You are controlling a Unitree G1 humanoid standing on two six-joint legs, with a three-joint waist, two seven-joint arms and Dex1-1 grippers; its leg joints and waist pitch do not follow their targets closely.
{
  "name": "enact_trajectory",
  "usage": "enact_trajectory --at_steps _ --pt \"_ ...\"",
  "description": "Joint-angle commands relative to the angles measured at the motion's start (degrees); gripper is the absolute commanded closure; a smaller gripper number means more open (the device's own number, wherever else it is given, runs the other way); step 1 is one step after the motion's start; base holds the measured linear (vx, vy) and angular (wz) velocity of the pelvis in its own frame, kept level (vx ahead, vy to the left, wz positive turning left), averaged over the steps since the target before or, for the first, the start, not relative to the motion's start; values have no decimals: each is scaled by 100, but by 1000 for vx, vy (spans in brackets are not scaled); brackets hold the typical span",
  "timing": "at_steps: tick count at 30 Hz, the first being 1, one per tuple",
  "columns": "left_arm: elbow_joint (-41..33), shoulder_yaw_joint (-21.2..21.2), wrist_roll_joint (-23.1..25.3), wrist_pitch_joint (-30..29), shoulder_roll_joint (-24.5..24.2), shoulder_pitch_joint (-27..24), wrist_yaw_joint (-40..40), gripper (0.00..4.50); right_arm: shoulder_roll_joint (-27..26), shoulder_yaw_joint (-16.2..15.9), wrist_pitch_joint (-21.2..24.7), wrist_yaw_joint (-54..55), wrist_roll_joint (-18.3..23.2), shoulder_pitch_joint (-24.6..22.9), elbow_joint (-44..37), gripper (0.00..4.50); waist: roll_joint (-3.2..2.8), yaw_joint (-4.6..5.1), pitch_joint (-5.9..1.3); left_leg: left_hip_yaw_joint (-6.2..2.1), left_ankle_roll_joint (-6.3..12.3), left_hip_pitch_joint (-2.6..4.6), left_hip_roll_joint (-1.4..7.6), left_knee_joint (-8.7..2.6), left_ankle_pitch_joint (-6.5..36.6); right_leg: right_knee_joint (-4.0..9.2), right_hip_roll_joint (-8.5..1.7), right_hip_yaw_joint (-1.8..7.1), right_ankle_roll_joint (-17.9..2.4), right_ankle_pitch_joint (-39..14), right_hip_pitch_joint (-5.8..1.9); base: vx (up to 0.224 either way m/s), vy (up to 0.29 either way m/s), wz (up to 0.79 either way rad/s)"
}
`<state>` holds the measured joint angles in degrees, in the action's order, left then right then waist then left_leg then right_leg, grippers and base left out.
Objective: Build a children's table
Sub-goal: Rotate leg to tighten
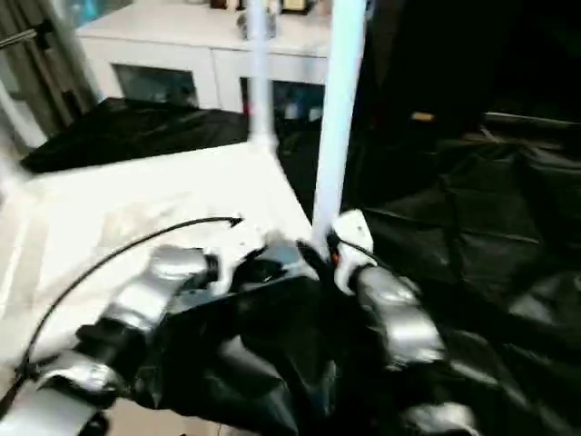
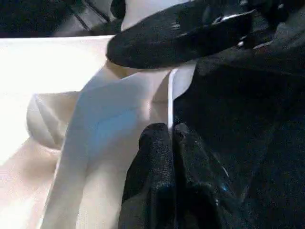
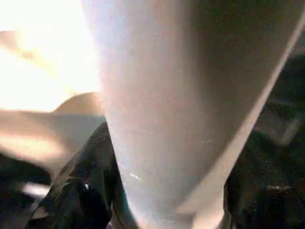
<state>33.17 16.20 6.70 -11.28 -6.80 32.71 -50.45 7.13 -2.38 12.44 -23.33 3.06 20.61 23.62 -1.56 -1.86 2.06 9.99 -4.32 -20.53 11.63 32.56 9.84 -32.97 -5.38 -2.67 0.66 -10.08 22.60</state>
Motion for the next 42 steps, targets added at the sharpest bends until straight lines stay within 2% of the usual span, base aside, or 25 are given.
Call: enact_trajectory --at_steps 1,2,3,7,10,11,12,13,15,16,17,18,22,23,24,28,29,32,35,36,40,41,42 --pt "-69 428 -67 56 430 151 -125 450 -389 -557 140 -25 -248 -38 368 150 76 17 -223 -66 -31 57 27 -429 2520 613 -205 50 -415 -3456 -103 0 0 0" --pt "-92 440 -57 55 413 136 -173 450 -449 -549 115 -81 -191 -40 366 129 37 16 -216 -70 -18 75 25 -430 2619 640 -203 51 -391 -3509 -77 0 0 0" --pt "-106 440 -49 54 398 127 -192 450 -473 -544 115 -118 -159 -45 352 115 55 25 -222 -68 -7 72 22 -426 2633 641 -202 51 -384 -3503 -79 0 0 0" --pt "-138 396 -36 47 306 113 -222 450 -479 -511 96 -153 -118 -64 287 85 38 12 -239 -76 7 48 50 -461 2578 592 -196 72 -515 -3081 -101 0 0 0" --pt "-170 357 -72 149 154 97 -364 450 -295 -567 -272 -277 -181 -73 209 64 36 0 -260 -59 20 34 65 -465 2469 536 -196 101 -702 -2599 -113 0 0 0" --pt "-216 359 -118 293 20 55 -590 450 -76 -666 -439 -780 -82 -148 -14 64 -49 -28 -283 -58 31 32 71 -458 2371 502 -201 116 -791 -2304 -132 0 0 0" --pt "-236 363 -135 344 -23 38 -673 450 -2 -698 -485 -943 -55 -175 -88 64 10 -21 -297 -34 80 0 79 -445 2215 468 -178 127 -884 -1882 -162 0 0 0" --pt "-304 370 -190 335 -92 -2 -839 450 141 -753 -513 -1242 -14 -228 -224 64 16 -24 -304 -30 115 -19 77 -441 2101 443 -174 129 -948 -1687 -181 0 0 0" --pt "-383 379 -250 327 -177 -50 -1035 450 325 -810 -568 -1622 44 -295 -389 64 19 -46 -303 6 215 -4 88 -414 1962 420 -178 142 -1105 -1432 -175 0 0 0" --pt "-398 381 -260 329 -195 -59 -1072 450 365 -820 -587 -1700 57 -308 -422 64 51 -61 -301 18 277 -15 78 -394 1884 411 -187 151 -1142 -1457 -183 50 -30 7" --pt "-505 415 -320 408 -377 -126 -1394 450 714 -836 -645 -2404 280 -405 -650 64 36 -68 -312 28 316 -5 83 -378 1767 398 -193 157 -1194 -1391 -179 50 -30 7" --pt "-505 415 -320 408 -377 -126 -1394 450 714 -836 -645 -2404 280 -405 -650 64 44 -80 -331 20 380 -44 90 -364 1541 356 -188 148 -1232 -1147 -243 0 0 0" --pt "-703 438 -477 513 -674 -254 -1915 450 1296 -904 -540 -3476 651 -579 -969 64 22 -159 -352 37 556 -34 118 -324 1098 262 -185 140 -1493 -373 -248 0 0 0" --pt "-711 454 -491 546 -750 -272 -2026 450 1443 -948 -482 -3718 714 -625 -1054 64 27 -192 -351 34 588 -31 116 -319 1041 244 -169 126 -1535 -282 -270 0 0 0" --pt "-715 450 -512 590 -849 -294 -2147 450 1629 -1032 -407 -4034 759 -666 -1139 64 11 -211 -351 41 614 -24 128 -315 1006 231 -161 121 -1573 -208 -259 0 0 0" --pt "-761 436 -571 605 -1029 -328 -2399 450 1802 -1110 -354 -4350 751 -674 -1165 64 9 -242 -337 49 578 -14 142 -324 1155 232 -173 120 -1601 -390 -252 0 0 0" --pt "-813 426 -603 591 -1120 -353 -2495 450 1833 -1111 -319 -4439 791 -679 -1181 79 57 -248 -317 52 493 -11 139 -344 1344 264 -188 127 -1530 -792 -243 0 0 0" --pt "-934 413 -705 519 -1205 -415 -2615 450 1865 -1125 -260 -4596 887 -701 -1227 98 65 -262 -303 51 350 10 141 -368 1525 312 -198 145 -1371 -1284 -221 0 0 0" --pt "-970 429 -724 501 -1244 -438 -2635 450 1877 -1144 -196 -4695 958 -704 -1255 131 63 -269 -306 51 329 -1 140 -368 1465 307 -192 153 -1326 -1252 -218 0 0 0" --pt "-977 433 -733 498 -1253 -446 -2639 450 1871 -1155 -176 -4715 979 -702 -1267 135 41 -282 -315 45 322 -1 137 -364 1405 292 -195 153 -1321 -1189 -221 0 0 0" --pt "-993 451 -733 487 -1247 -487 -2633 450 1815 -1183 -110 -4737 1039 -704 -1276 173 42 -293 -332 50 357 -6 133 -345 1265 269 -187 147 -1380 -911 -230 0 0 0" --pt "-1002 454 -728 480 -1242 -493 -2631 450 1801 -1188 -108 -4730 1038 -711 -1275 173 -3 -307 -335 46 359 -3 131 -342 1238 259 -186 145 -1404 -842 -228 0 0 0" --pt "-1014 459 -716 464 -1232 -496 -2608 450 1787 -1187 -92 -4710 1044 -733 -1289 178 26 -301 -334 53 361 -10 126 -338 1232 261 -178 143 -1415 -788 -234 0 0 0"
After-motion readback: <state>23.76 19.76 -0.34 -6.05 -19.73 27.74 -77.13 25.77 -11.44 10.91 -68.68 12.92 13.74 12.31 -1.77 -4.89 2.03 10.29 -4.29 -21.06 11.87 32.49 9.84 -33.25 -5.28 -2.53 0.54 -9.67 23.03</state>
